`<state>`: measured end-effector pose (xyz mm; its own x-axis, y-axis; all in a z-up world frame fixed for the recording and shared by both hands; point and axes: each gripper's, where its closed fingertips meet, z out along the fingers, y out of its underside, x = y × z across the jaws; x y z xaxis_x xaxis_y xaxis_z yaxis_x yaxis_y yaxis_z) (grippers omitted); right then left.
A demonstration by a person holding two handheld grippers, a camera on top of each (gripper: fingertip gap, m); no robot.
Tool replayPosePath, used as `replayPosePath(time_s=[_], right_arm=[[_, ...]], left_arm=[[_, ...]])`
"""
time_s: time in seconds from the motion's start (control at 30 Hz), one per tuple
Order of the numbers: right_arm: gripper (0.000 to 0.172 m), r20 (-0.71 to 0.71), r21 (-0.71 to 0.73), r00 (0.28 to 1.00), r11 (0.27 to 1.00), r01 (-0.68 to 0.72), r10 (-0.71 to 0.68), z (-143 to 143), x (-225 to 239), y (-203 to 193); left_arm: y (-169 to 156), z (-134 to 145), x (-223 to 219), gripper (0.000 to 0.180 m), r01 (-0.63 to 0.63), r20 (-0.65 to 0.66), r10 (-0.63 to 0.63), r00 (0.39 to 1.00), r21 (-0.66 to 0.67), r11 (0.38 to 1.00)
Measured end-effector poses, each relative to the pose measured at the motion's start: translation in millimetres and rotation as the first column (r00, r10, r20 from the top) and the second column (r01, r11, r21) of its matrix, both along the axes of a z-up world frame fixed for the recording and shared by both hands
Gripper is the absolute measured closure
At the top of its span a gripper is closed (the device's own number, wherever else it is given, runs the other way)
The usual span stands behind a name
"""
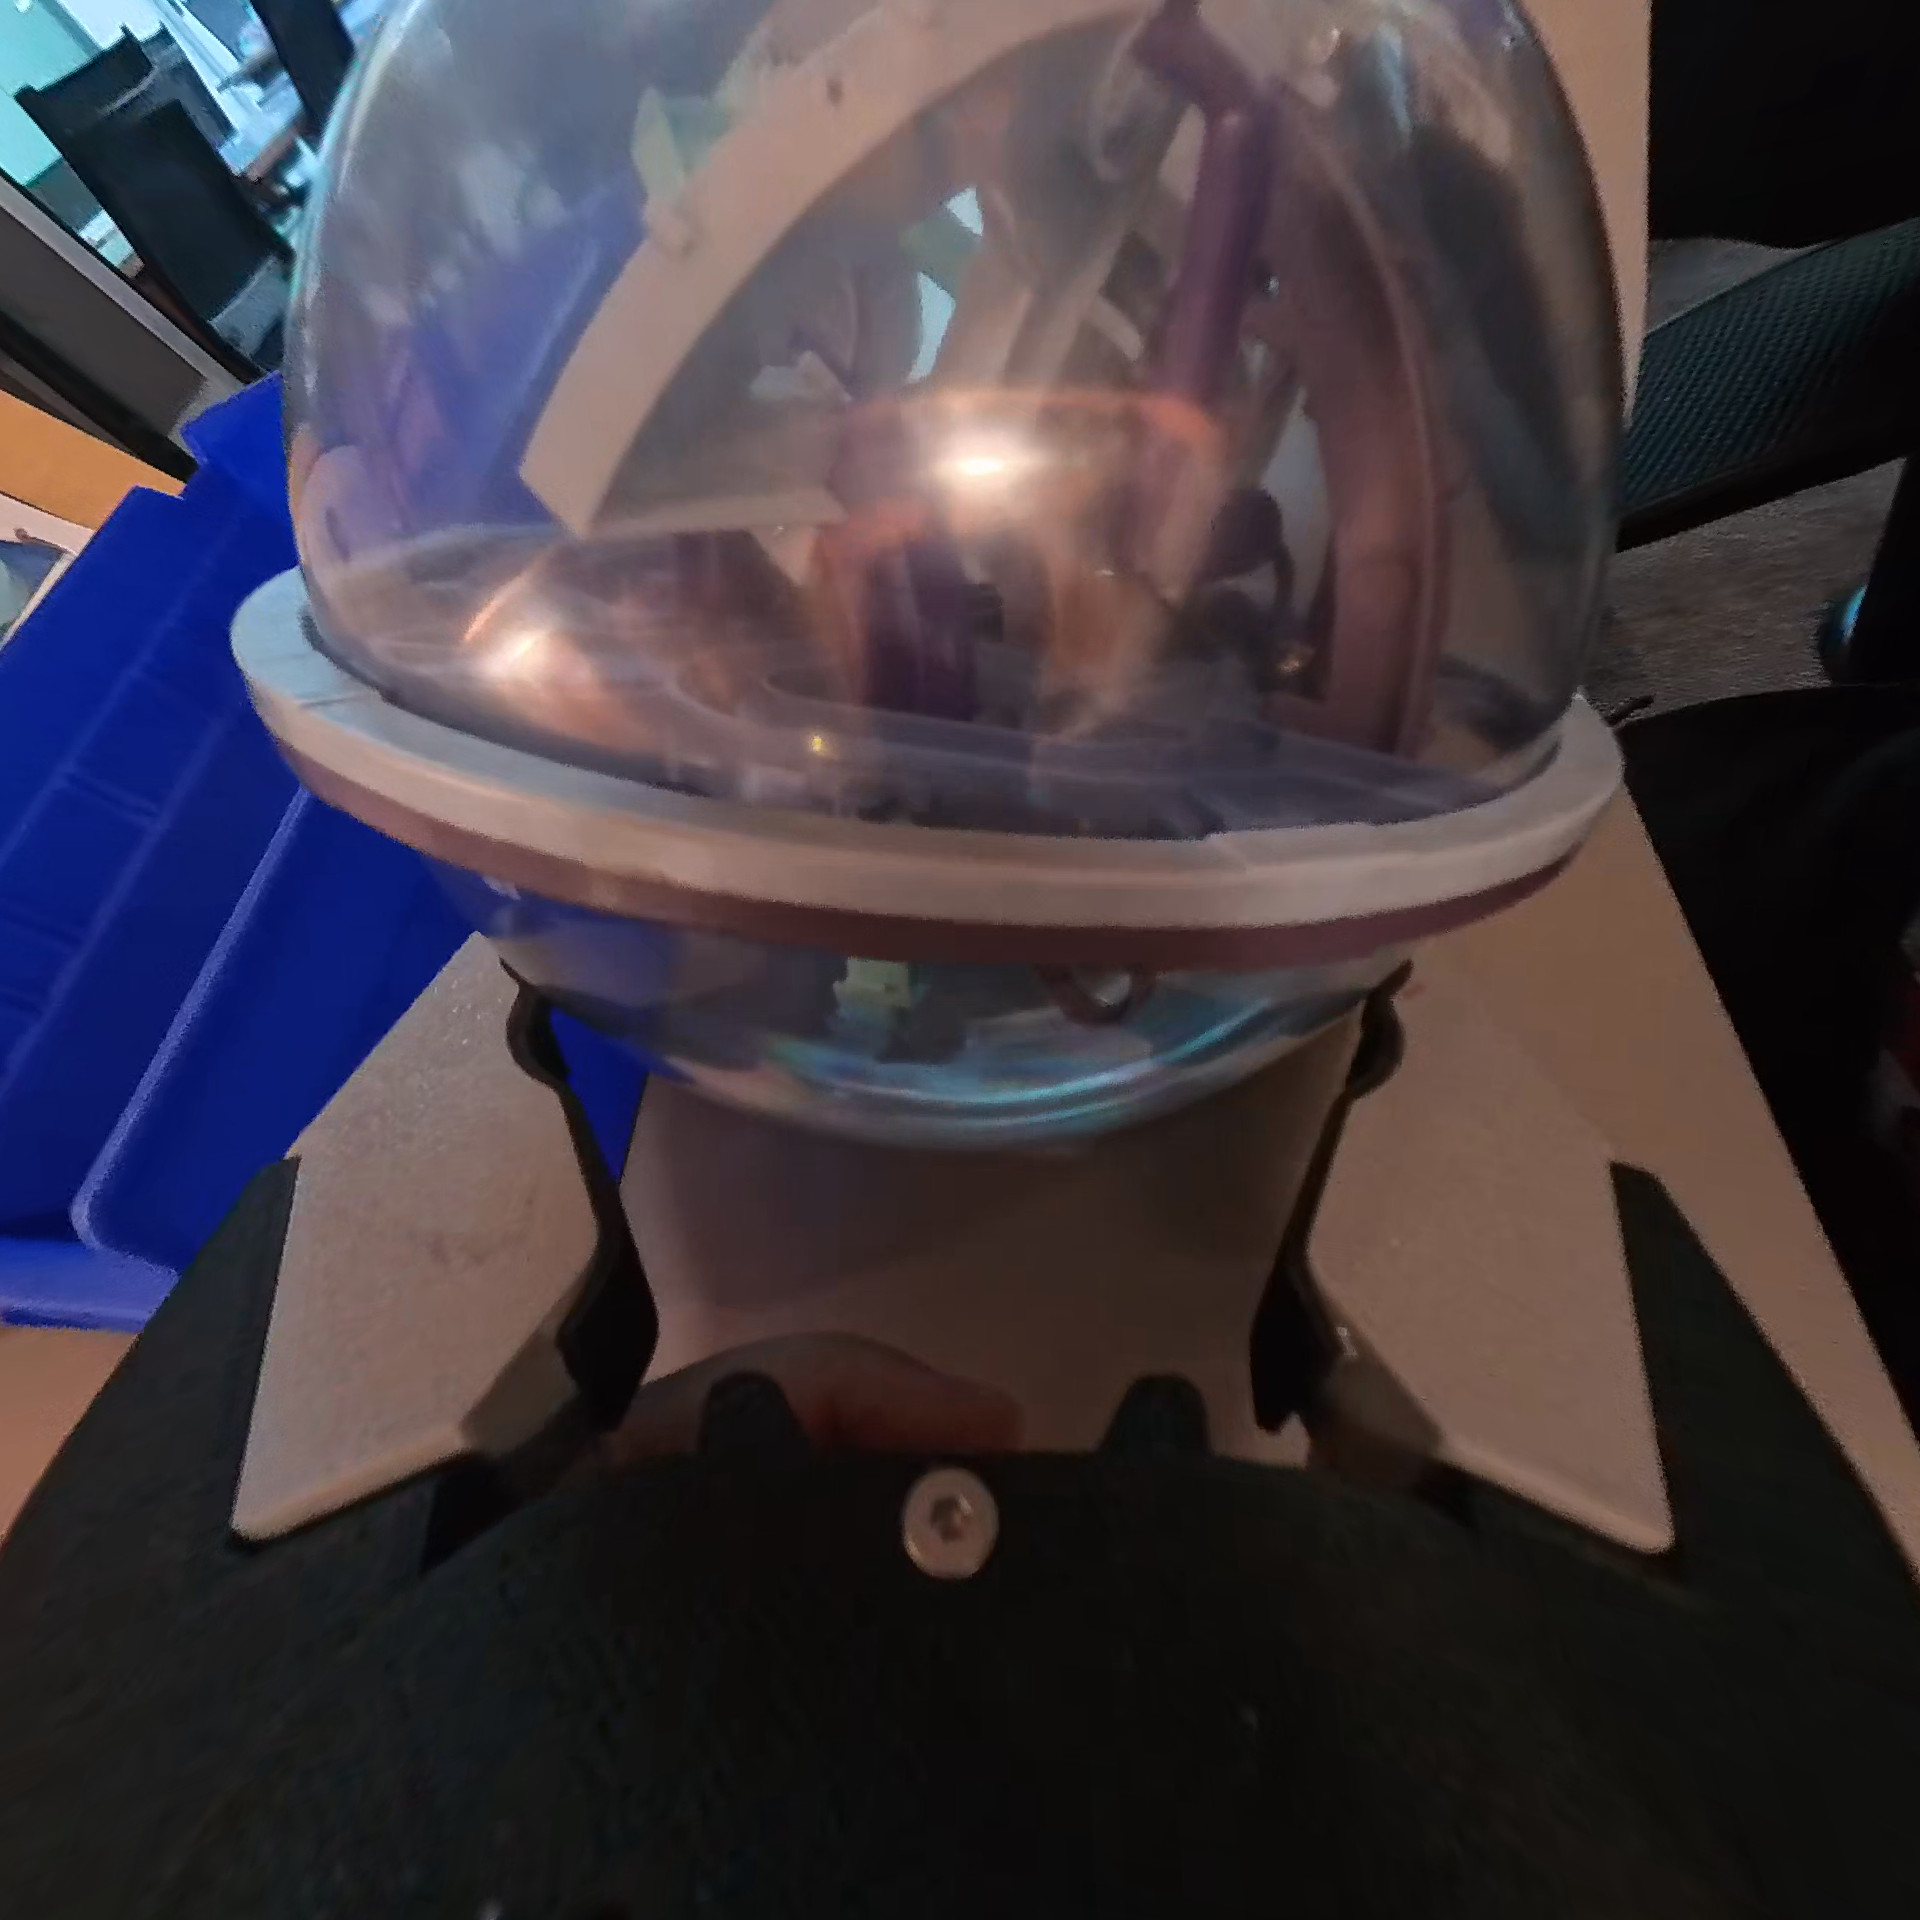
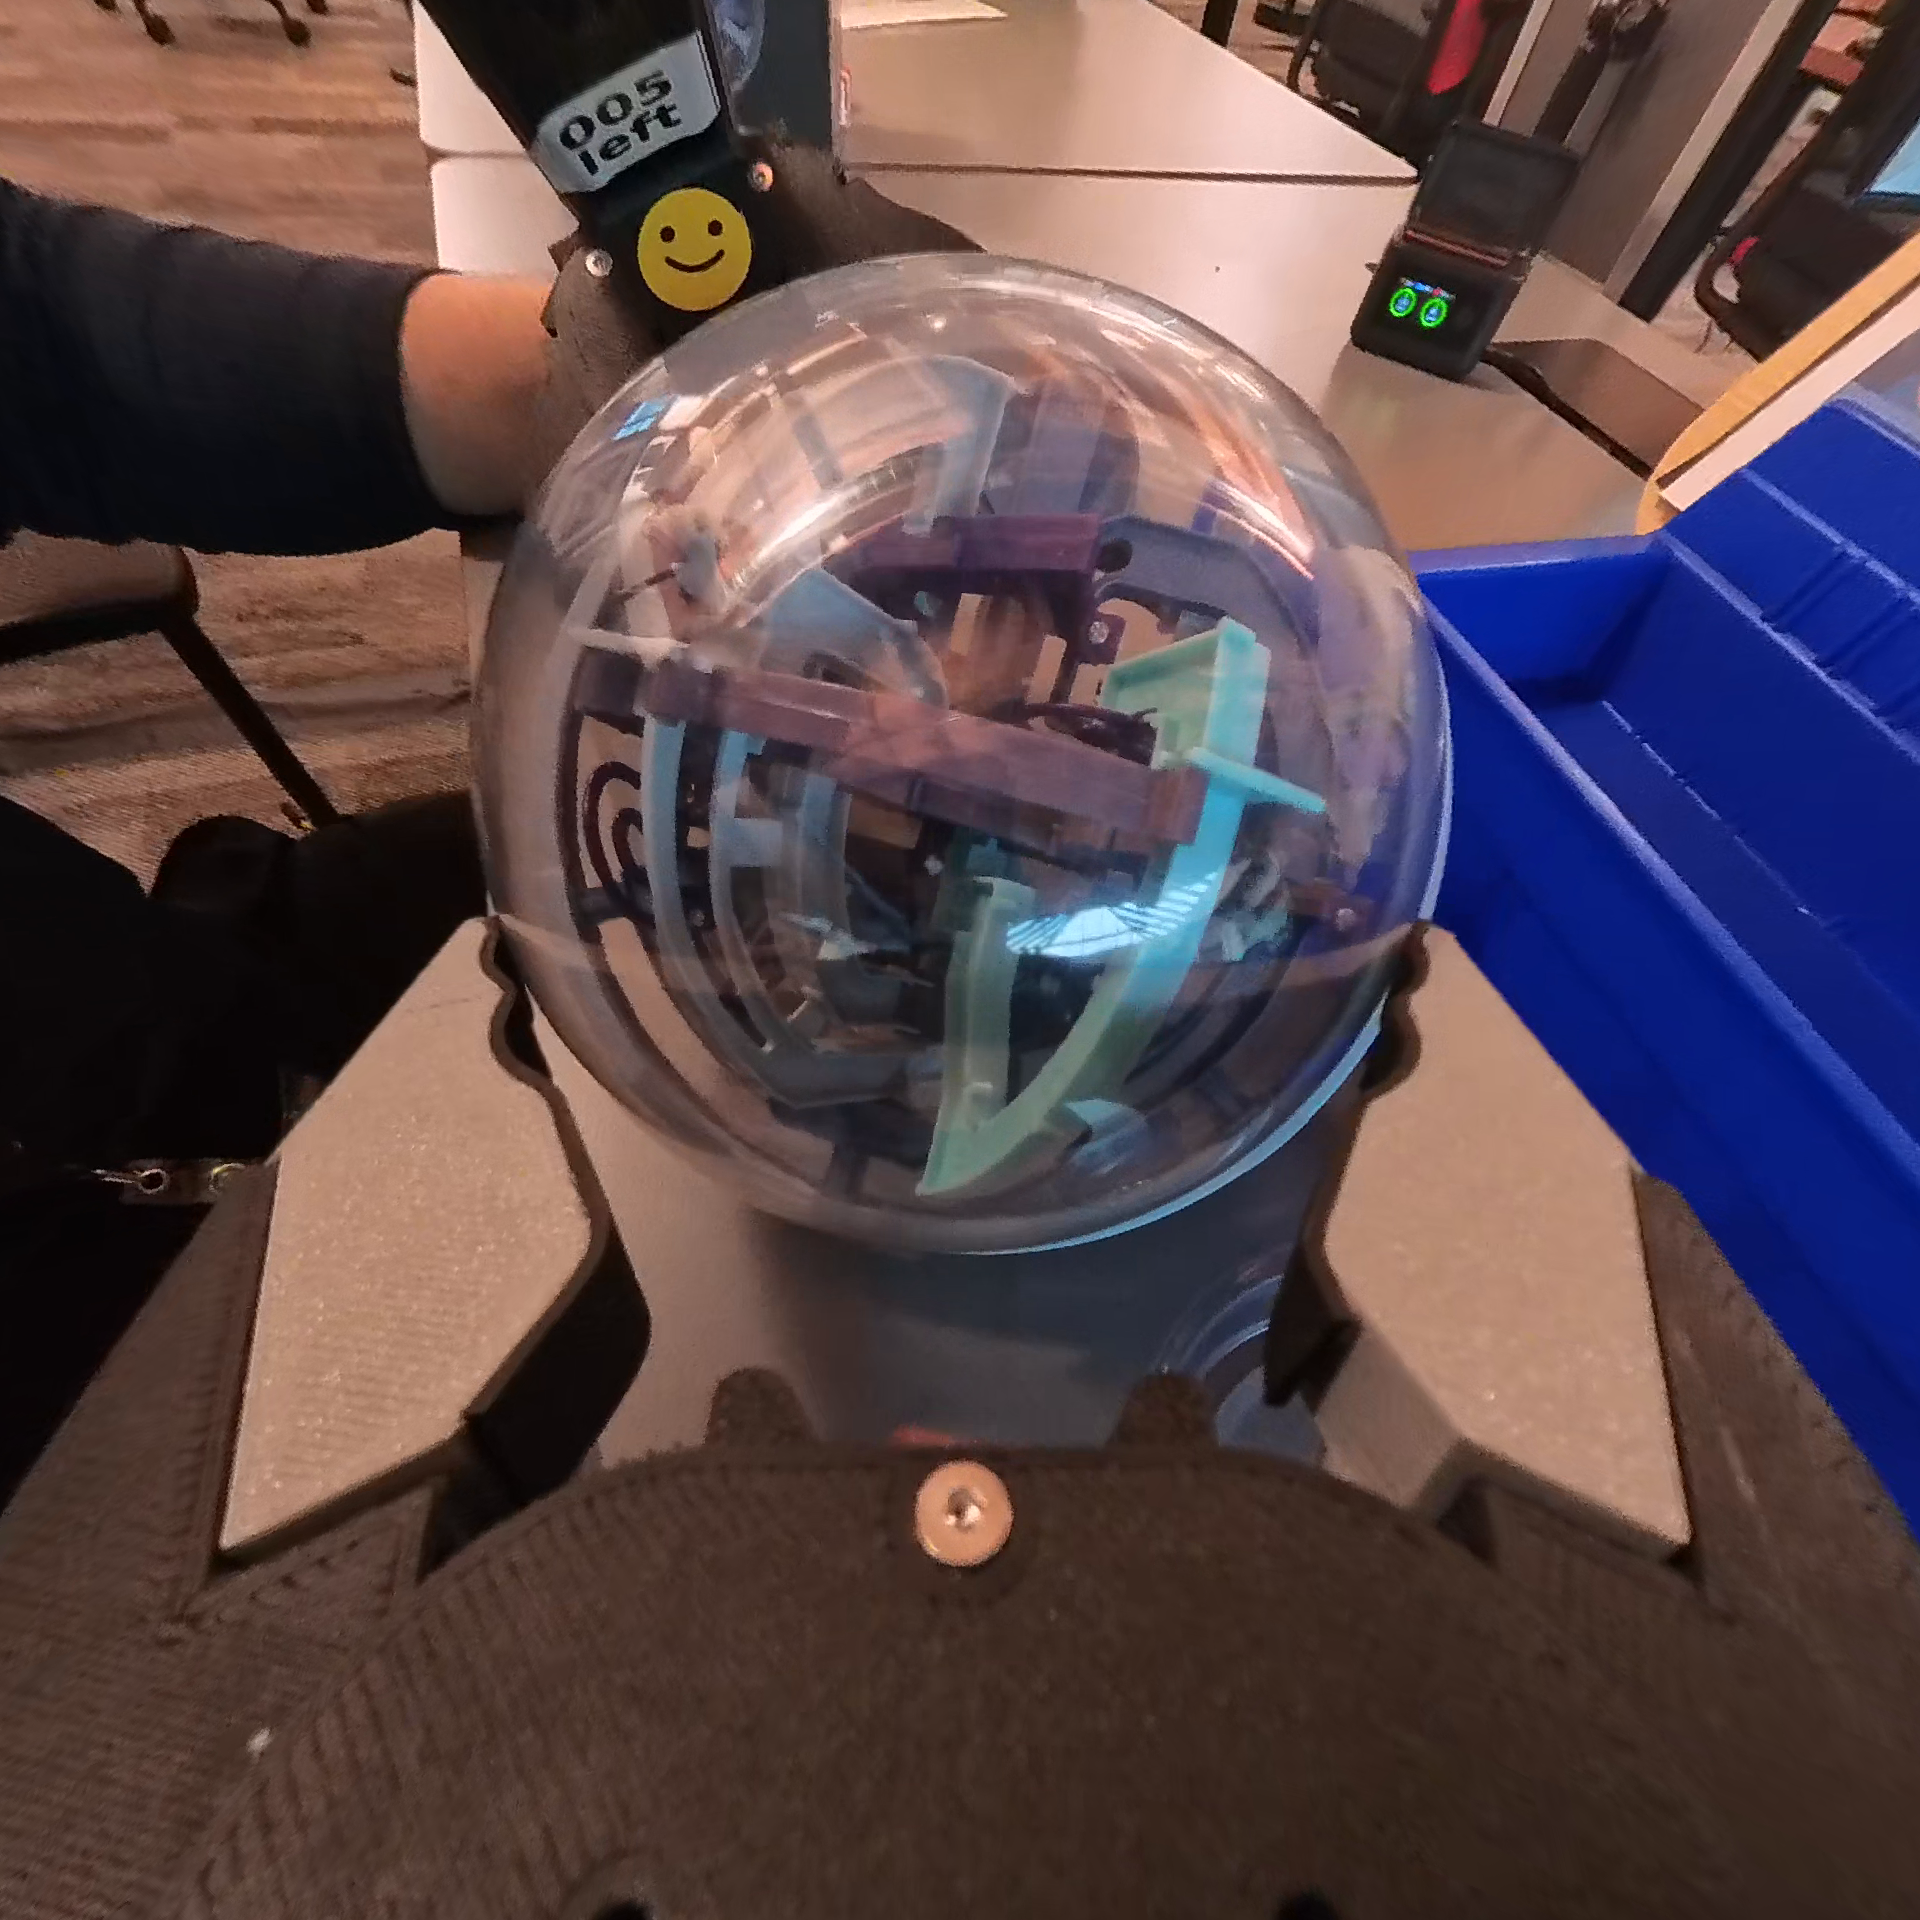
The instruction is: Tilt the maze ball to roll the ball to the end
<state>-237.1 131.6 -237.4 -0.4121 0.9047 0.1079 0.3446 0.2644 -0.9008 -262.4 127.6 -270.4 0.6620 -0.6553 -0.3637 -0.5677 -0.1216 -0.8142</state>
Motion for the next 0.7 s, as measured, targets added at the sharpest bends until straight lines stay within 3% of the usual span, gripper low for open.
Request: replayPosePath(time_s=[0.7], right_arm=[[0.017,-0.024,0.119,0.999,0.992,0.036,-0.033,1.3,0.1,-5.0]], left_arm=[[0.8,-3.6,-4.0,0.030,-0.008,-0.073,0.012,0.997,0.050,0.999]])
